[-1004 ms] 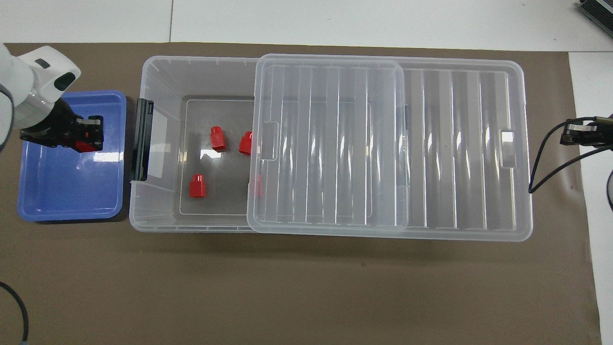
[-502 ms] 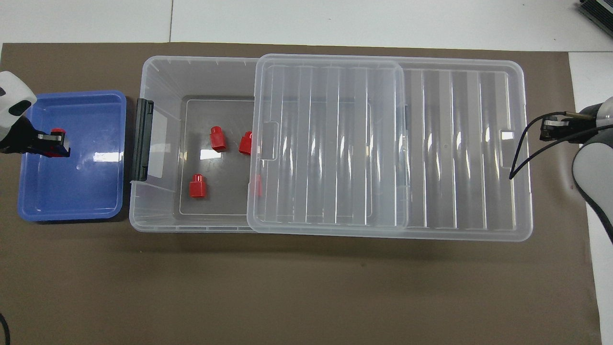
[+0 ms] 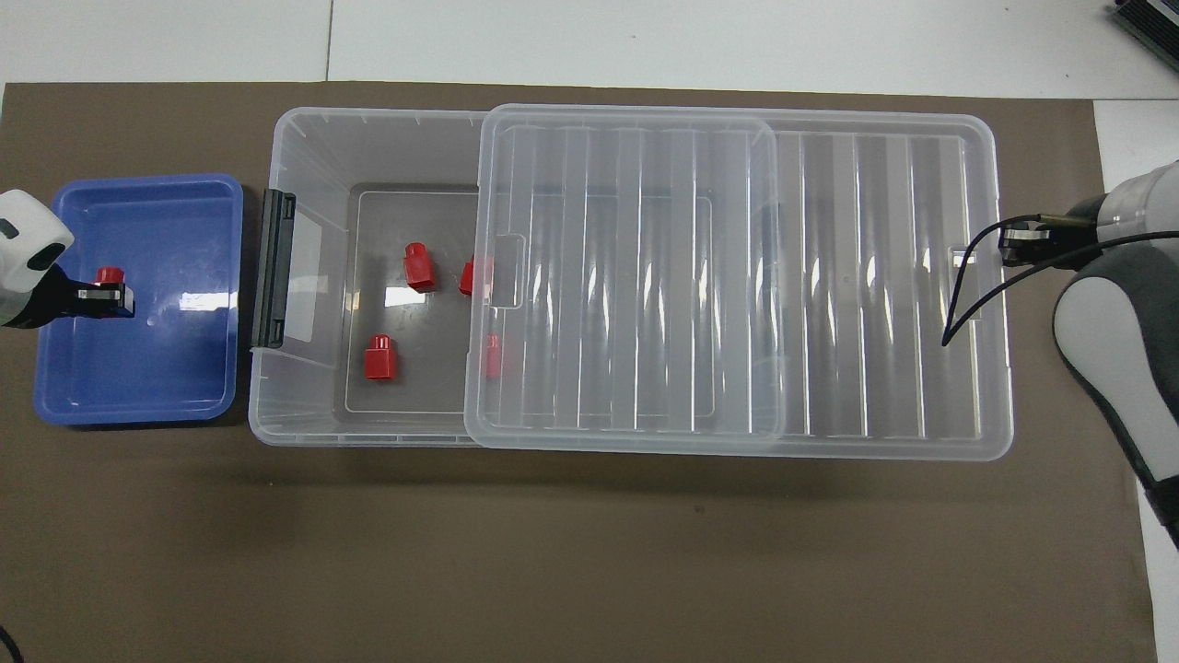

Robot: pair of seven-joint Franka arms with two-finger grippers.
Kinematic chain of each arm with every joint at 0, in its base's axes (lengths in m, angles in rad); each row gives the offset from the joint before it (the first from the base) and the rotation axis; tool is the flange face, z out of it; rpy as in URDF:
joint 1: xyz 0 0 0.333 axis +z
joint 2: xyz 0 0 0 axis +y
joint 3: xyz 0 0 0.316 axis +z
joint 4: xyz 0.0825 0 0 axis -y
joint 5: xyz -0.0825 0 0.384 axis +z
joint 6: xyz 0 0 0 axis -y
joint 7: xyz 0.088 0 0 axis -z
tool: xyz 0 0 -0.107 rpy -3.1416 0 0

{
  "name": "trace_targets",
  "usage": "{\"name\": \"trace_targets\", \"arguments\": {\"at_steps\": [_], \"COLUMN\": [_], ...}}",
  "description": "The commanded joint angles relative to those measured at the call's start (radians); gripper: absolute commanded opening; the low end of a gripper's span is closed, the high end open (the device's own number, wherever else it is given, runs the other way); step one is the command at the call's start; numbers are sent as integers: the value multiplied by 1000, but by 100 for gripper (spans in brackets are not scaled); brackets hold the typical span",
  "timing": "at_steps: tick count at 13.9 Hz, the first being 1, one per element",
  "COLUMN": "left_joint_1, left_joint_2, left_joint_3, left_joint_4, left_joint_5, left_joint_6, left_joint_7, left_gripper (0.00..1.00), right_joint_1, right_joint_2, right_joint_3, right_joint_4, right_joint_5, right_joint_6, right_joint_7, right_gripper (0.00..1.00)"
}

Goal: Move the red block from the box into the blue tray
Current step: 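Lower the block into the tray while the right gripper slides the lid back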

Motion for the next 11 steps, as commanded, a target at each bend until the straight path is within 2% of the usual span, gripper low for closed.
{"name": "trace_targets", "arguments": {"at_steps": [1, 7, 11], "left_joint_1": [33, 30, 9], "left_joint_2": [21, 136, 145], "left_joint_3": [-8, -9, -12], "left_joint_4": [-67, -59, -53], "left_joint_5": [6, 6, 6], "left_joint_6": [129, 241, 249], "left_joint_7": [15, 10, 4], "left_gripper": [17, 17, 17], "right_joint_1": [8, 91, 136], "right_joint_2": [-3, -4, -4], "right_joint_3": [4, 4, 12], "right_joint_4": [-9, -7, -9], "right_joint_5": [10, 10, 11], "right_joint_6": [14, 2, 1], "right_joint_7": [-20, -37, -49], "right_gripper": [0, 0, 0]}}
